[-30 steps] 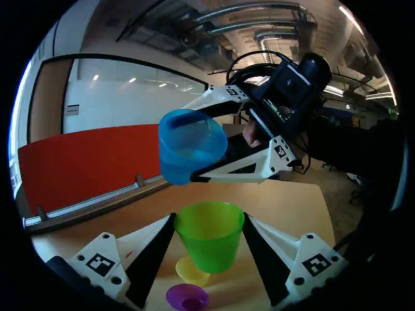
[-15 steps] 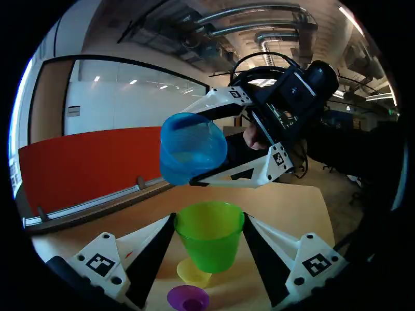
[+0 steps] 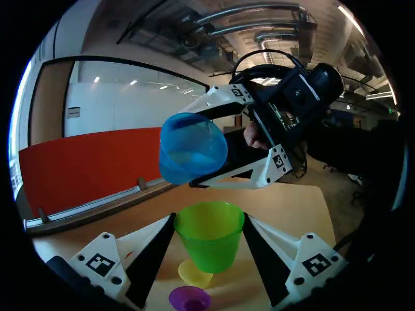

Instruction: Pour water

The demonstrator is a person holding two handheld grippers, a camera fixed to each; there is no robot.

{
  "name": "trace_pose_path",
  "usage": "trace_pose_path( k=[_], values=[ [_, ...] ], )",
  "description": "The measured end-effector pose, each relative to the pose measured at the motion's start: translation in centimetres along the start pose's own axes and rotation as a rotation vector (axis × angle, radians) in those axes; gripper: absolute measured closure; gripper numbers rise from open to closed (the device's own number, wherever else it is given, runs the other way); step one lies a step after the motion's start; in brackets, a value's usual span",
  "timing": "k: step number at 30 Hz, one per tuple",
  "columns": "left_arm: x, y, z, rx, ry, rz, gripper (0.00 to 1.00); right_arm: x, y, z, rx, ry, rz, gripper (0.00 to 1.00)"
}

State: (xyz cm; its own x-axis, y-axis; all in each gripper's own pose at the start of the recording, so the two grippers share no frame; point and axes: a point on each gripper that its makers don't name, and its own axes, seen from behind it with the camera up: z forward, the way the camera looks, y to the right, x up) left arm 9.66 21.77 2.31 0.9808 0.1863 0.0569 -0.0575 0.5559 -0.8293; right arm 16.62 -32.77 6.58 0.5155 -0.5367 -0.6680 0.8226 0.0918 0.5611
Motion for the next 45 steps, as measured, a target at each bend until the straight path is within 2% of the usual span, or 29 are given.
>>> trace_pose_path(
  k=[45],
  values=[
    [0.30, 0.11, 0.12, -0.001, 0.007, 0.006, 0.10, -0.17, 0.67, 0.10, -0.017, -0.017, -0.097, 0.10]
  ],
)
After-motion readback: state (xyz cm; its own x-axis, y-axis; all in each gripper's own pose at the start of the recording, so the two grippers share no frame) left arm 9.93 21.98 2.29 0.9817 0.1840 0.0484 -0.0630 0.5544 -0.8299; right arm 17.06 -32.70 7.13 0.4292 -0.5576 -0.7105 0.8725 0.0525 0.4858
